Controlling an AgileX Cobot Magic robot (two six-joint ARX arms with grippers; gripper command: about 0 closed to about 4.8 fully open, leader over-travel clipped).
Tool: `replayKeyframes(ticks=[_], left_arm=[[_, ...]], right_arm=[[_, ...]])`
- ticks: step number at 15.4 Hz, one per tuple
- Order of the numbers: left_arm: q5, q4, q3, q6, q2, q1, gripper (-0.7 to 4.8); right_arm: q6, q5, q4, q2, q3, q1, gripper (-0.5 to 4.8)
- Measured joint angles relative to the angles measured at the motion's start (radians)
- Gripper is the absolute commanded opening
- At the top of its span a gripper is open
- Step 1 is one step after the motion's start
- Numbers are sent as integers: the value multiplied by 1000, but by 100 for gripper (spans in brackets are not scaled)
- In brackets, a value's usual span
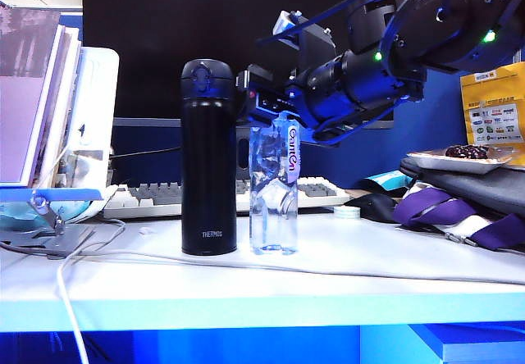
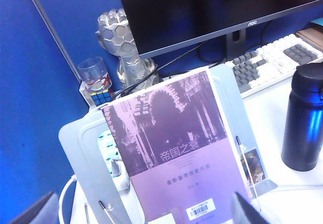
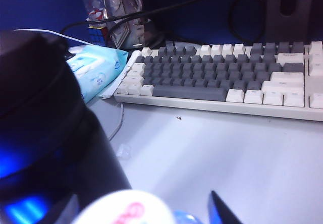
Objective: Pick up the mineral water bottle and place it vertically to the right of the black thermos cup.
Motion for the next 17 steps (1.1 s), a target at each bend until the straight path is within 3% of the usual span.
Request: replayKeyframes(ticks=[10, 11, 13, 15, 16, 17], left_arm=[[0, 0, 0, 0, 0, 0, 479], [0, 0, 0, 0, 0, 0, 479], [0, 0, 0, 0, 0, 0, 479], [0, 0, 0, 0, 0, 0, 479], [0, 0, 0, 0, 0, 0, 479], [0, 0, 0, 0, 0, 0, 479]], right_arm=[[18, -23, 74, -127, 1, 1, 327], [18, -23, 74, -153, 1, 1, 281], [18, -23, 53, -242, 1, 1, 102], [8, -23, 6, -385, 1, 0, 67], [-16, -23, -18, -472, 1, -3, -8], [-43, -22, -69, -563, 2, -5, -5]])
